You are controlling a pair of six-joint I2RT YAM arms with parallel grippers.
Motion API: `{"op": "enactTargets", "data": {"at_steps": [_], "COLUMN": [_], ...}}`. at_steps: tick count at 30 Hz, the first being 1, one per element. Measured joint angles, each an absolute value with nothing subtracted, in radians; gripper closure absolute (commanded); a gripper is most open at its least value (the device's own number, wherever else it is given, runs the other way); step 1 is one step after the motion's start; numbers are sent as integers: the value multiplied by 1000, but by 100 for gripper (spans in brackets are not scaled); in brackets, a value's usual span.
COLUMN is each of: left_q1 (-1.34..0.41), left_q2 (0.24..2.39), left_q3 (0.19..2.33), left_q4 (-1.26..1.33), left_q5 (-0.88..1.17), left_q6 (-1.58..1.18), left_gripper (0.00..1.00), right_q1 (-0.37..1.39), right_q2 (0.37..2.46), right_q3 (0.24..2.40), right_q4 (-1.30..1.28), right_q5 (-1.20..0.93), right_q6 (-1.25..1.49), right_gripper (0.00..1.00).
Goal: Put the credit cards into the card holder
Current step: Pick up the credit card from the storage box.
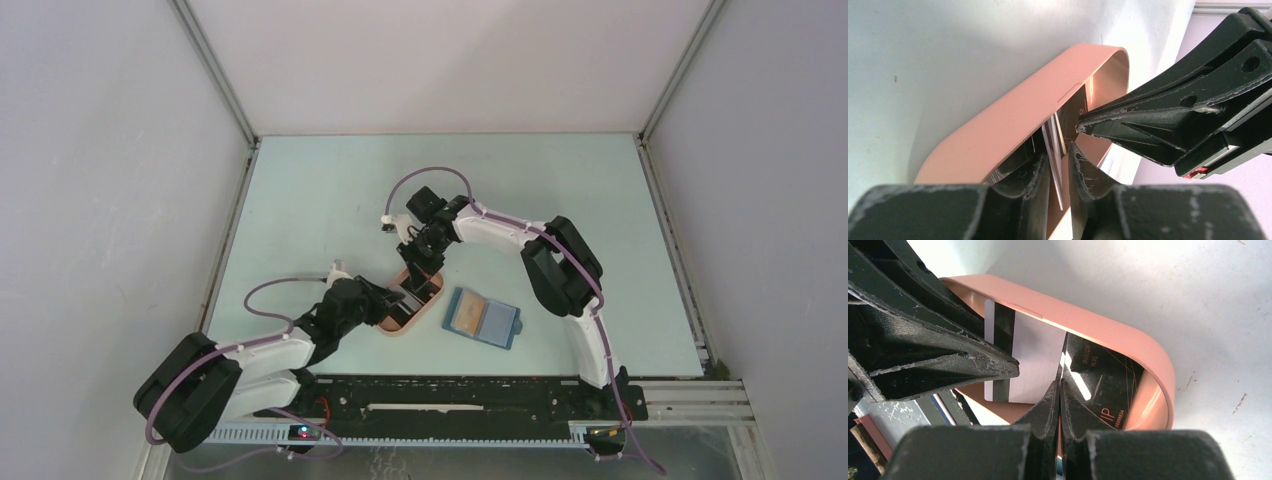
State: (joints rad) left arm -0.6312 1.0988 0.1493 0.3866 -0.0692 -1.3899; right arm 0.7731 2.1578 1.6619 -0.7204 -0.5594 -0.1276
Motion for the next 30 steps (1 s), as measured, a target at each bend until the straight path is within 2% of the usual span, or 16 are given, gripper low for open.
{"op": "enactTargets", "data": {"at_steps": [6,14,19,25,27,28,30], "left_q1": [-631,-630,-630,-629,-628,-628,-629], "left_q2": [1095,996,759,467,437,435,447], "left_q3": [149,142,139,138,138,138,138], "left_q4": [380,329,233,210,249,274,325], "left_q5": [-75,-75,-95,-71,-26,5,79], "left_q6": [-1391,-1378,-1301,-1088,-1015,-979,-910], "left_gripper": [100,100,100,100,100,100,100], "right_q1": [773,773,769,760,759,758,752], "right_q2": [2156,2115,1982,1784,1703,1650,1521], "right_q3": [1662,1659,1652,1639,1608,1579,1492], "right_q4": [-721,-723,-748,-822,-835,-839,-827], "right_q5": [-561,-572,-611,-673,-674,-672,-661], "right_q6": [-128,-145,-224,-395,-449,-474,-514], "right_gripper": [93,88,80,73,63,54,24]}}
